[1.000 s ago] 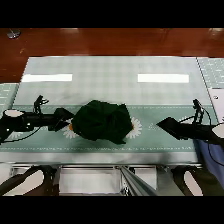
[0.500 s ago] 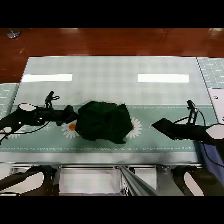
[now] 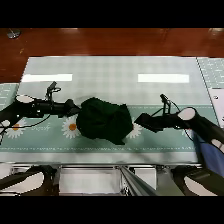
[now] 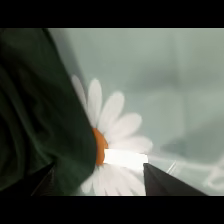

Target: Fold the shirts.

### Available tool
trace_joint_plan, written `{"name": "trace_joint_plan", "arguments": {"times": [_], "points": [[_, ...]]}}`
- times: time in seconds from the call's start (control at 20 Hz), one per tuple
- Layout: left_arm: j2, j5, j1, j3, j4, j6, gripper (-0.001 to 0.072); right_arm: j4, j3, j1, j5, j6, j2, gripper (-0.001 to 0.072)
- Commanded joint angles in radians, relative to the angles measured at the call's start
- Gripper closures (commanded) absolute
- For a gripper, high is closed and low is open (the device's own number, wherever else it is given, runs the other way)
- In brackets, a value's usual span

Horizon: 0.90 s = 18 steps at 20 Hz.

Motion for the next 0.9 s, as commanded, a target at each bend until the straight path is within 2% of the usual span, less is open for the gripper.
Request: {"name": "trace_joint_plan", "arguments": {"times": [0.0, 0.2, 0.25, 0.35, 0.4, 0.45, 0.6, 0.85], "points": [[-0.001, -0.029, 0.000, 0.011, -0.002, 0.005, 0.0687, 0.032, 0.152, 0.059, 0.048, -0.018, -0.211, 0.0093], [-0.001, -0.031, 0.000, 0.011, -0.002, 0.005, 0.0687, 0.035, 0.289, 0.106, 0.143, -0.034, -0.331, 0.0097], [0.000, -0.031, 0.000, 0.011, -0.002, 0.005, 0.0687, 0.035, 0.313, 0.121, 0.152, -0.042, -0.344, 0.0172], [0.002, -0.034, 0.000, 0.011, -0.022, 0.005, 0.0687, 0.035, 0.354, 0.142, 0.157, -0.082, -0.354, 0.0631], [0.004, -0.049, 0.003, 0.019, -0.035, 0.005, 0.0687, 0.031, 0.380, 0.141, 0.179, -0.123, -0.353, 0.0684], [0.008, -0.083, 0.011, 0.039, -0.035, 0.006, 0.0687, -0.006, 0.424, 0.120, 0.230, -0.135, -0.352, 0.0685], [0.046, -0.189, 0.070, 0.153, -0.048, 0.015, 0.0687, -0.114, 0.605, 0.009, 0.373, -0.076, -0.298, 0.0686], [0.200, -0.140, 0.146, 0.513, -0.182, 0.005, 0.0688, -0.243, 1.057, -0.108, 0.385, 0.020, -0.129, 0.0686]]}}
